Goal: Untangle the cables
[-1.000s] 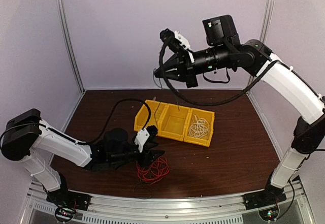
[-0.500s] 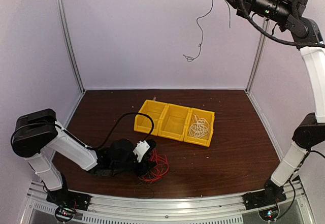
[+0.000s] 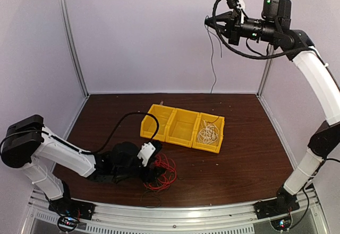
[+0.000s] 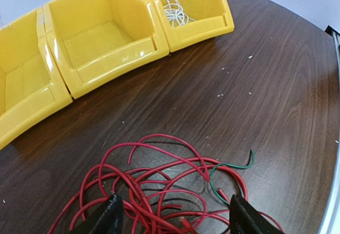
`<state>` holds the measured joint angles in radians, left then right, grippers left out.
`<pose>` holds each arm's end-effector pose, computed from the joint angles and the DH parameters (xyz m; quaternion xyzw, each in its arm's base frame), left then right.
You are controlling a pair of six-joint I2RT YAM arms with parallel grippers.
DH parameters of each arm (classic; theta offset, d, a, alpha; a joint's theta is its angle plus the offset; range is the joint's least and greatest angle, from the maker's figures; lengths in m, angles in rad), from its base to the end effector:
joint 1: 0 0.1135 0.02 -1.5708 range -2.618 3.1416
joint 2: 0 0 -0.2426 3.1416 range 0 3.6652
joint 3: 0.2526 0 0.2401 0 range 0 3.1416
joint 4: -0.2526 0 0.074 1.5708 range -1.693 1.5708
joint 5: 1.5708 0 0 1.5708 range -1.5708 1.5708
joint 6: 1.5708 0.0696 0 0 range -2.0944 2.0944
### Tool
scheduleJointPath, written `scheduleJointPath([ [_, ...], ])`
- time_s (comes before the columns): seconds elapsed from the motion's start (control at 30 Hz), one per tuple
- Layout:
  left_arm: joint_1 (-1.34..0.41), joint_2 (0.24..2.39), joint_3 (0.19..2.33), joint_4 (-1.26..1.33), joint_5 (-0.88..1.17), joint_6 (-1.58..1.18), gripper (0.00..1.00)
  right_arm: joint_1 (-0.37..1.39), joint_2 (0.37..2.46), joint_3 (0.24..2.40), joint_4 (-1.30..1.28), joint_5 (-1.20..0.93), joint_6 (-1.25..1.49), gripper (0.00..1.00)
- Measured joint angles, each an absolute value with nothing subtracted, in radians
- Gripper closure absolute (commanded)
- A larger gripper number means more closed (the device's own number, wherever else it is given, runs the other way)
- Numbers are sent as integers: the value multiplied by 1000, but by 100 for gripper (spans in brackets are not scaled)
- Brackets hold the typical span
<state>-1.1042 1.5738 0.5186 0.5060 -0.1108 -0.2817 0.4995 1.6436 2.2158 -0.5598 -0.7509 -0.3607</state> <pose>0.1462 -0.2731 0.1087 0.3234 0.8092 -0.2747 0.4064 0.2630 0.1976 0.5333 -0.5097 0.4854 0.3030 0.6425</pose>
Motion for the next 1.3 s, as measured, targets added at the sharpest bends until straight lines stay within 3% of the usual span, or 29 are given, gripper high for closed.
scheduleJointPath([
  [0.23,-1148,1421,485,486,-143,-336,21,499,1639,2030,-541,-739,-371,100],
  [0.67,-1149,1149,341,460,-252,-422,19,500,1675,1977,-427,-738,-363,100],
  [1.3,-1149,1087,278,430,-334,-474,18,499,1850,1722,-318,-745,-317,100],
])
